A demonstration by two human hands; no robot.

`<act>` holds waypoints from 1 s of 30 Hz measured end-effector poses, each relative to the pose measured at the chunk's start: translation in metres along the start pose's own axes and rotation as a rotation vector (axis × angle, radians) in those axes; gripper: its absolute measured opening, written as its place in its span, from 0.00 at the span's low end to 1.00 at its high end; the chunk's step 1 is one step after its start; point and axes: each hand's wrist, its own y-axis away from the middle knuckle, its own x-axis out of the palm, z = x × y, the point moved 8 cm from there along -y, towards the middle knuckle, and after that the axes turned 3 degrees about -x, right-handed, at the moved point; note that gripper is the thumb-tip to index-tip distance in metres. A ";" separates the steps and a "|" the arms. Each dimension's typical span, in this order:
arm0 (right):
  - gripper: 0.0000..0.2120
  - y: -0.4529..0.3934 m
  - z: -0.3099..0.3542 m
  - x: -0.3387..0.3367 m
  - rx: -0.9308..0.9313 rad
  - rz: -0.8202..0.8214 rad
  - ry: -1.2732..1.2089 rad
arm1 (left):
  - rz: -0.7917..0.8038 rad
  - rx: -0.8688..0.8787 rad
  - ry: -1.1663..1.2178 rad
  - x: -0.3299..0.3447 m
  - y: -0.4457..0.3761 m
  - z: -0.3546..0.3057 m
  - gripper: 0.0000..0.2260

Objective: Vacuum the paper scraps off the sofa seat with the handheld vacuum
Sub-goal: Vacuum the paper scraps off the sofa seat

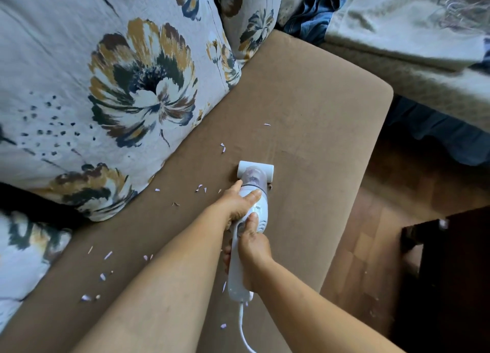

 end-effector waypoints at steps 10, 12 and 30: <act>0.35 0.049 -0.055 -0.004 0.041 -0.010 -0.039 | 0.009 -0.012 0.060 0.010 0.050 0.046 0.33; 0.36 0.055 -0.056 -0.007 0.018 -0.031 -0.022 | -0.001 -0.004 0.073 0.010 0.055 0.048 0.33; 0.39 -0.001 0.076 0.055 -0.172 0.069 0.188 | -0.184 0.044 0.175 -0.083 -0.012 -0.033 0.33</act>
